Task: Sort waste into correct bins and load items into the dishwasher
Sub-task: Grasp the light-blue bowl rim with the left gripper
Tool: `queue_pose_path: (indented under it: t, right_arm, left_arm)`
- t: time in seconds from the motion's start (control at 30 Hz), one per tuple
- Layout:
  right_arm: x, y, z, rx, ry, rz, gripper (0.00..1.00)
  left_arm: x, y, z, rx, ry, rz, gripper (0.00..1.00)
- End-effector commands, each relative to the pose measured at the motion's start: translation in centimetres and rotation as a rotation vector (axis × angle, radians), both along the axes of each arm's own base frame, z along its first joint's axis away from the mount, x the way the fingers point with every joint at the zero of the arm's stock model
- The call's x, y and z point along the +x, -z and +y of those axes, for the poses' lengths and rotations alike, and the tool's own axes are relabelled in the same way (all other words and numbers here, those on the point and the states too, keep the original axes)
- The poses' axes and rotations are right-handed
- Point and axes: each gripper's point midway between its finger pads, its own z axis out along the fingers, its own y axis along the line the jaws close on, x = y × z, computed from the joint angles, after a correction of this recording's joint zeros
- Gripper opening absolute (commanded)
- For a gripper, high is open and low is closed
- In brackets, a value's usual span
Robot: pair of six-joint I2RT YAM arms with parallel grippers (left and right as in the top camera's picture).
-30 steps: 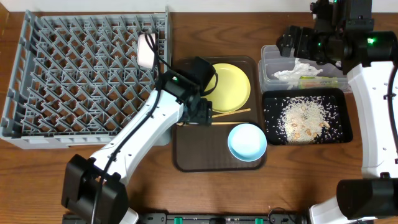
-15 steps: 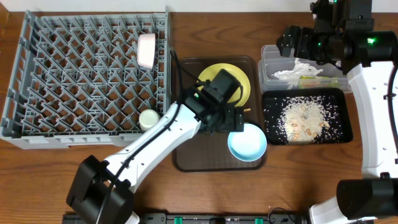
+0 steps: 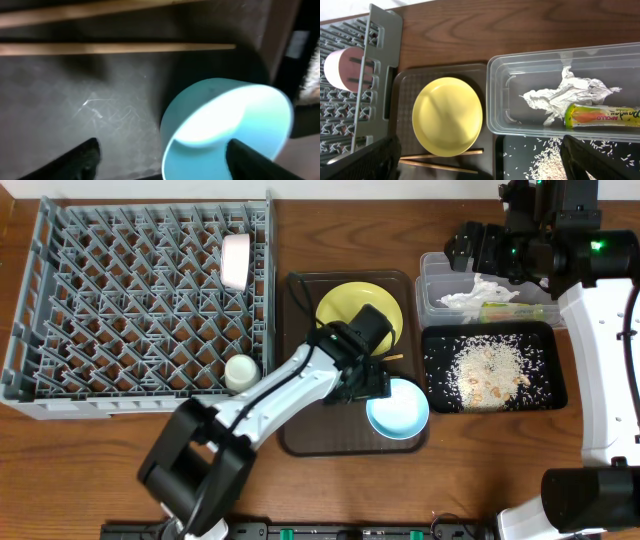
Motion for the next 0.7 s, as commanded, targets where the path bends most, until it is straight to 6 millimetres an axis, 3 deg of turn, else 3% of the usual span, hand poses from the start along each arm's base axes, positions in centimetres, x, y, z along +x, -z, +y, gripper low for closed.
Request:
queue_pose_path:
  t: [0.0, 0.1, 0.47, 0.67]
  right_arm:
    - [0.1, 0.3, 0.2, 0.002, 0.001, 0.008, 0.99]
    - [0.1, 0.3, 0.2, 0.002, 0.001, 0.008, 0.99]
    - [0.1, 0.3, 0.2, 0.002, 0.001, 0.008, 0.99]
    - [0.1, 0.3, 0.2, 0.002, 0.001, 0.008, 0.99]
  left_arm:
    - [-0.7, 0.9, -0.1, -0.014, 0.000, 0.056, 0.71]
    - [-0.7, 1.0, 0.0, -0.016, -0.002, 0.062, 0.59]
    - [-1.8, 3.7, -1.2, -0.117, 0.037, 0.226, 0.55]
    - [-1.8, 4.3, -1.0, -0.140, 0.018, 0.273, 0.30]
